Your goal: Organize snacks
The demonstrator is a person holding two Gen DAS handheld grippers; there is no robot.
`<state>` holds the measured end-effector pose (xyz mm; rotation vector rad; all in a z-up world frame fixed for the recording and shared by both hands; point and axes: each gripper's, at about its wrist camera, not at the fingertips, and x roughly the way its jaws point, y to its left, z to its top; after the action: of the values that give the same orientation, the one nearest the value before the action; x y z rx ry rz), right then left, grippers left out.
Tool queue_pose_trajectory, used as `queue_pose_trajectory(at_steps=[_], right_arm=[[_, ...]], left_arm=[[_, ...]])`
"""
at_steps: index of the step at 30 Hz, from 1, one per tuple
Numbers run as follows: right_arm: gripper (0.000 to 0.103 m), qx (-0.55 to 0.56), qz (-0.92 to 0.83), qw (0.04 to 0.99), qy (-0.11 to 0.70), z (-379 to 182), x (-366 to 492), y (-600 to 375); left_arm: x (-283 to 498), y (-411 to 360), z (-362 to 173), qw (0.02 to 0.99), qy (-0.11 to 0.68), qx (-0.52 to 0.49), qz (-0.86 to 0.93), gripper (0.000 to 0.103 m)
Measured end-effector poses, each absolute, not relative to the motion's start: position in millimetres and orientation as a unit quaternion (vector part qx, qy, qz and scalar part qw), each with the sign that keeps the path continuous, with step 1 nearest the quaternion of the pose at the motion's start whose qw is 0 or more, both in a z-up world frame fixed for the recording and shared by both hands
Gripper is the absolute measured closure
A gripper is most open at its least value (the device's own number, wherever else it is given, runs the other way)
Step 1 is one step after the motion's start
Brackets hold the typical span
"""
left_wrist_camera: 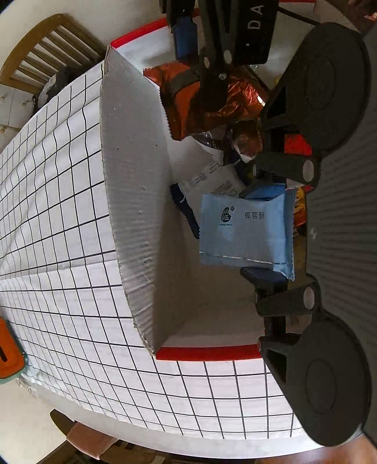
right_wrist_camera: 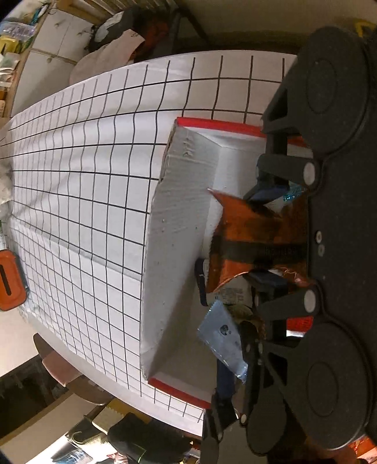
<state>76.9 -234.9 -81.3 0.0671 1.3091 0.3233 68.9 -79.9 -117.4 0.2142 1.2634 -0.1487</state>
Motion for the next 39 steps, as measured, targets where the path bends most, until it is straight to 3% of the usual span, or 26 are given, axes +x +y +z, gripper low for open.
queue_pose_trajectory(at_steps=[10, 13, 23, 27, 39], right_arm=[[0.054, 0.032, 0.165, 0.783, 0.599, -72, 72, -235], [0.052, 0.034, 0.171, 0.785, 0.595, -66, 69, -237], [0.04, 0.036, 0.194, 0.8, 0.567, -38, 55, -237], [0.026, 0.042, 0.188, 0.811, 0.552, -26, 51, -237], [0.017, 0.055, 0.152, 0.844, 0.512, 6, 30, -233]], left_arm=[[65, -79, -111, 0.807, 0.581, 0.088, -0.055, 0.054], [59, -77, -101, 0.817, 0.569, 0.074, -0.054, 0.045], [37, -70, -68, 0.845, 0.526, 0.058, -0.07, 0.03], [31, -66, -58, 0.855, 0.508, 0.059, -0.084, 0.029], [10, -44, -28, 0.877, 0.464, 0.032, -0.117, 0.024]])
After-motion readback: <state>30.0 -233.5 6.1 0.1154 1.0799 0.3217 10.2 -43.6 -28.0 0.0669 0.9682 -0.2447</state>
